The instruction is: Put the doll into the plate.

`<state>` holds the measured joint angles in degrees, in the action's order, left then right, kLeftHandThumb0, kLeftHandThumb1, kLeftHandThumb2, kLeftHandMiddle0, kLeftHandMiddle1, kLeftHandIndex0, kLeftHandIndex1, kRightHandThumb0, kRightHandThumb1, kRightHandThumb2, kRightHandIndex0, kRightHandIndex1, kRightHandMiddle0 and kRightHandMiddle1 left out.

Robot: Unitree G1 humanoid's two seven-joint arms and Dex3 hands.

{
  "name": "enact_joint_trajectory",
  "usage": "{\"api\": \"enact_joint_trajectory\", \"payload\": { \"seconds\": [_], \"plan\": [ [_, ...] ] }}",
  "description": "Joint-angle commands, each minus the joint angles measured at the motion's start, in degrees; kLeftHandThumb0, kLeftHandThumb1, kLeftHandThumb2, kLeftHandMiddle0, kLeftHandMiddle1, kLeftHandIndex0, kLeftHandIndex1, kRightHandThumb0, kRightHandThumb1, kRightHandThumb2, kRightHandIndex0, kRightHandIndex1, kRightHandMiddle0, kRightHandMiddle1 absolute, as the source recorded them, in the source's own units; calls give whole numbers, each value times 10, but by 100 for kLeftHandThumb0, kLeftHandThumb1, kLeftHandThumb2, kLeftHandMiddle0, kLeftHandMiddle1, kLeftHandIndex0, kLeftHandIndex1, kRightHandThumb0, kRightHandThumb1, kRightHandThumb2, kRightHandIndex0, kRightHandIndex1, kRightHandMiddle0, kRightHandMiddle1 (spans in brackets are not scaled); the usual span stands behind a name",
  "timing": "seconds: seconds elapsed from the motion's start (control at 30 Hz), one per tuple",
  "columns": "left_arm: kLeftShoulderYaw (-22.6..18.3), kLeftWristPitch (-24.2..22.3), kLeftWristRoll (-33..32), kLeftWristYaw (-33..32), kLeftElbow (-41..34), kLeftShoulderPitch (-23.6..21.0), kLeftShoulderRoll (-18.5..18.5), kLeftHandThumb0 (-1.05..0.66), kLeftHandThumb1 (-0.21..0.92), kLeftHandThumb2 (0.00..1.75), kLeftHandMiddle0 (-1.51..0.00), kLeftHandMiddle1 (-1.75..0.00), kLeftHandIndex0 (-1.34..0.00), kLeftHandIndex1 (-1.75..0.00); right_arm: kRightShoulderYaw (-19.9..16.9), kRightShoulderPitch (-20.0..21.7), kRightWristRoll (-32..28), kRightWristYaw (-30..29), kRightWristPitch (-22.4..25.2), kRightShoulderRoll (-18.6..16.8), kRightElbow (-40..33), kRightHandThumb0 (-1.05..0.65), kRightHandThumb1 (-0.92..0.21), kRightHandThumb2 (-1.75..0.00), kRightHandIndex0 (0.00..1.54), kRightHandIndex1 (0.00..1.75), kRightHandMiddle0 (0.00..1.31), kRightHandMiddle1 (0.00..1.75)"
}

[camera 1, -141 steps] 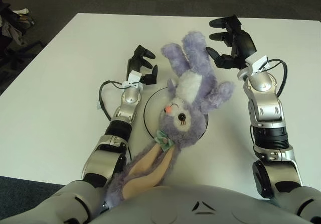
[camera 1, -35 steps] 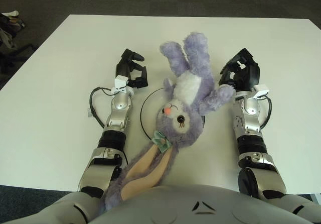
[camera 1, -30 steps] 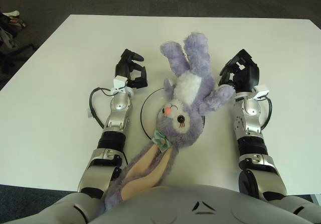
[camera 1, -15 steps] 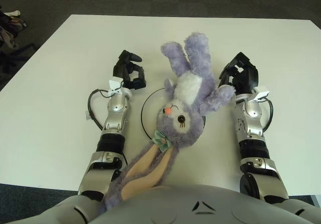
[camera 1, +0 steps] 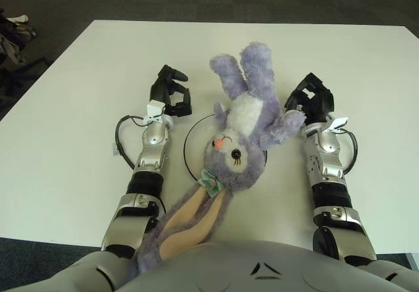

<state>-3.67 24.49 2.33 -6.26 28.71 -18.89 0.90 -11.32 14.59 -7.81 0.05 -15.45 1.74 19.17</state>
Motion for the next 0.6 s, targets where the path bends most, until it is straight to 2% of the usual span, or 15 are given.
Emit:
{"api": "enact_joint_trajectory", "payload": {
  "seconds": [0.0,0.27,0.57],
  "plan": [
    [1,12,5,-8,49,59,-9,-1,26,139,-54,-175,-53,-175,-2,-42,4,-13,21,-7,18,-1,11,-175,96,160,72,175],
    [0,19,1,-5,63,54,-10,-1,24,141,-56,-175,-54,-175,-1,-39,9,-26,43,-3,19,-1,9,-175,95,165,70,175],
    [1,-8,4,-10,69,48,-9,-1,23,143,-57,-175,-55,-175,-2,-35,5,-23,45,2,33,-1,6,-175,90,173,66,175]
  ]
}}
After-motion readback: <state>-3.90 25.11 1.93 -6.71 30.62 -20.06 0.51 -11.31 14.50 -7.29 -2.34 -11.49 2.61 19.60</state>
